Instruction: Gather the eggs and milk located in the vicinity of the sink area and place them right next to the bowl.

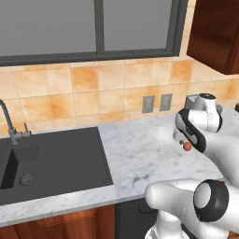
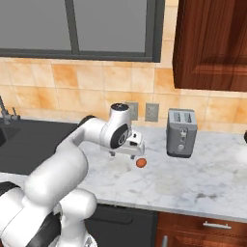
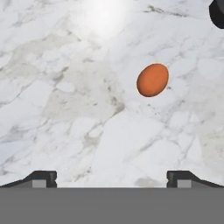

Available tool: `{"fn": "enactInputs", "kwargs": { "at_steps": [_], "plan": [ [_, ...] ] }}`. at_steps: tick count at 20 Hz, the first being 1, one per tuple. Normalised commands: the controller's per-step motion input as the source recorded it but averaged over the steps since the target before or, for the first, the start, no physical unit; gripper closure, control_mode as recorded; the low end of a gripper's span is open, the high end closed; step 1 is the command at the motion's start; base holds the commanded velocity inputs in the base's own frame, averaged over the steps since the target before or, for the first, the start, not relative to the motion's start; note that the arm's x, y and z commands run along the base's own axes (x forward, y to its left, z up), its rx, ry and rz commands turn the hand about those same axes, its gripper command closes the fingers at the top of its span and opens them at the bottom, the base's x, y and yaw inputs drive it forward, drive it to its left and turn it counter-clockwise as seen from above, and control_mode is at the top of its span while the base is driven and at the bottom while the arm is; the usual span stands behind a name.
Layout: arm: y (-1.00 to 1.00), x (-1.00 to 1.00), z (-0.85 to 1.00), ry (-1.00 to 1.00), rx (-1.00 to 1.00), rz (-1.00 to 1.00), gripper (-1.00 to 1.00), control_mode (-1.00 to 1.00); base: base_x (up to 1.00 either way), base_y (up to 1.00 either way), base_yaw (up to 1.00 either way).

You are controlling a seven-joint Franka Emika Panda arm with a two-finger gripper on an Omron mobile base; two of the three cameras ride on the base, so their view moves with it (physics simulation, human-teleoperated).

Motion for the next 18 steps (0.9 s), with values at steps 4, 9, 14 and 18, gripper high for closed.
{"fn": "enactInputs", "kwargs": {
  "at_steps": [4, 9, 14, 18],
  "plan": [
    [-0.38, 0.74, -0.43, 0.04, 0.0, 0.0, -1.0, -1.0, 0.0, 0.0, 0.0],
    [-0.29, 0.57, -0.44, 0.1, 0.0, -0.07, -1.0, -1.0, 0.0, 0.0, 0.0],
    [-0.16, 0.51, -0.28, 0.09, 0.0, -0.11, -1.0, -1.0, 0.0, 0.0, 0.0],
    [-0.13, 0.36, -0.46, 0.07, 0.0, -0.12, -1.0, -1.0, 0.0, 0.0, 0.0]
  ]
}}
